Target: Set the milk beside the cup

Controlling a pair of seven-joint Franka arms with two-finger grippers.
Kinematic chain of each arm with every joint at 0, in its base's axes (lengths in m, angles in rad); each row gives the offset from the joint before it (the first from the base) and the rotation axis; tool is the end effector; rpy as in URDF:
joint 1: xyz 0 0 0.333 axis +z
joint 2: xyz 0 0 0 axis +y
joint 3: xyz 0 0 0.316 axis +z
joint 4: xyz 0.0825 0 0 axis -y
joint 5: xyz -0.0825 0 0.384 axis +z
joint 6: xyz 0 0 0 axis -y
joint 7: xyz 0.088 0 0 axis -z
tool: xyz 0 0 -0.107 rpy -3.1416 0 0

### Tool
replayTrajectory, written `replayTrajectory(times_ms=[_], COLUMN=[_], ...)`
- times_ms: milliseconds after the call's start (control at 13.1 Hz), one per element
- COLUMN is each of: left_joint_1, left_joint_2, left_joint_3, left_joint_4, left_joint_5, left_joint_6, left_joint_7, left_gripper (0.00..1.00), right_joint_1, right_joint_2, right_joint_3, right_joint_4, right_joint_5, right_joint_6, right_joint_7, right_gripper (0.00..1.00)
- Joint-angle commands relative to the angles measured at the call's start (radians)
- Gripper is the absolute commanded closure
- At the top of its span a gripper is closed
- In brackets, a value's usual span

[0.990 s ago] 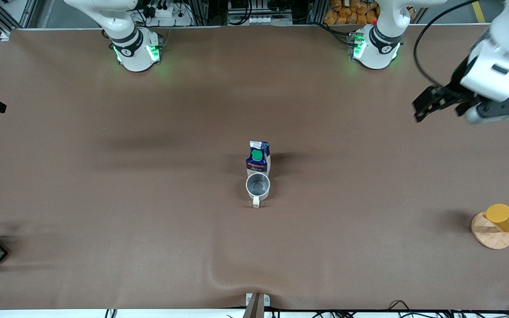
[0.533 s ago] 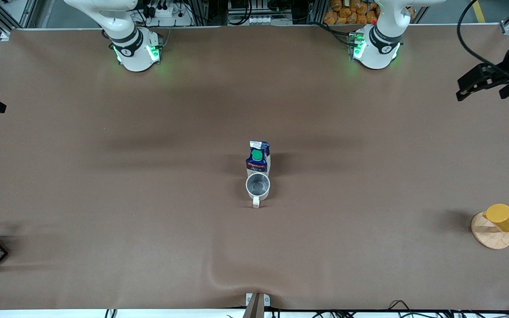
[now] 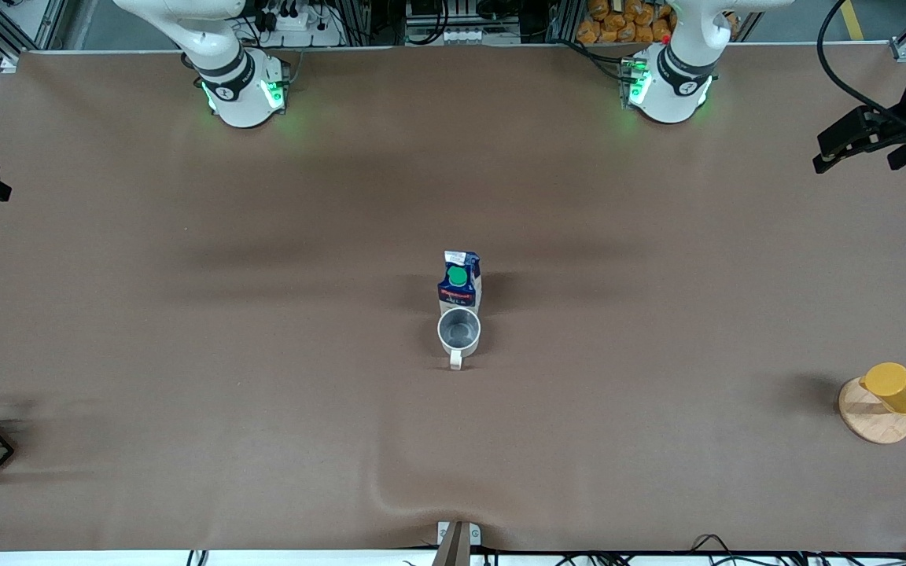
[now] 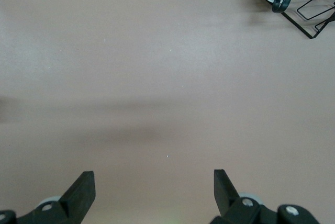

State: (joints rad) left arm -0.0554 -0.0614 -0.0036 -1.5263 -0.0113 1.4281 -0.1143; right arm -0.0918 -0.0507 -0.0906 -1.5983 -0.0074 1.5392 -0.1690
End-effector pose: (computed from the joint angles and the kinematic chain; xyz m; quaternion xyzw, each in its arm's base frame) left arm 0.5191 -0.0321 0.6659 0.9995 0.0269 -0.0188 0.0039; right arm 0.5263 -0.0992 0.6363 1.0000 -0.0067 -0.0045 0.0006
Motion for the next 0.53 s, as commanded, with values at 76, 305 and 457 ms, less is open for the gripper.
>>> replayTrajectory(times_ms=[76,305,457], left_joint_1=[0.008,0.008,0.009], left_joint_2=[0.000,-0.001,-0.001], left_joint_3=[-0.022,-0.022,-0.022], left_joint_4=[-0.003,-0.003,-0.003], left_joint_5=[-0.004,-0.004,-0.004], left_joint_6=[-0.006,-0.006,-0.005], left_joint_7=[0.021,0.059,0.059], left_gripper=[0.00,0.00,0.00], right_joint_1=[0.007,0.007,0.007], right_joint_2=[-0.005,0.000,0.000], right_joint_3=[-0.001,-0.001,-0.001], right_joint_4=[-0.002,-0.002,-0.002], right_joint_5=[-0.017,-0.017,-0.017], right_joint_6=[0.002,0.001,0.001], right_joint_7=[0.003,0.003,0.003], right_gripper=[0.00,0.00,0.00])
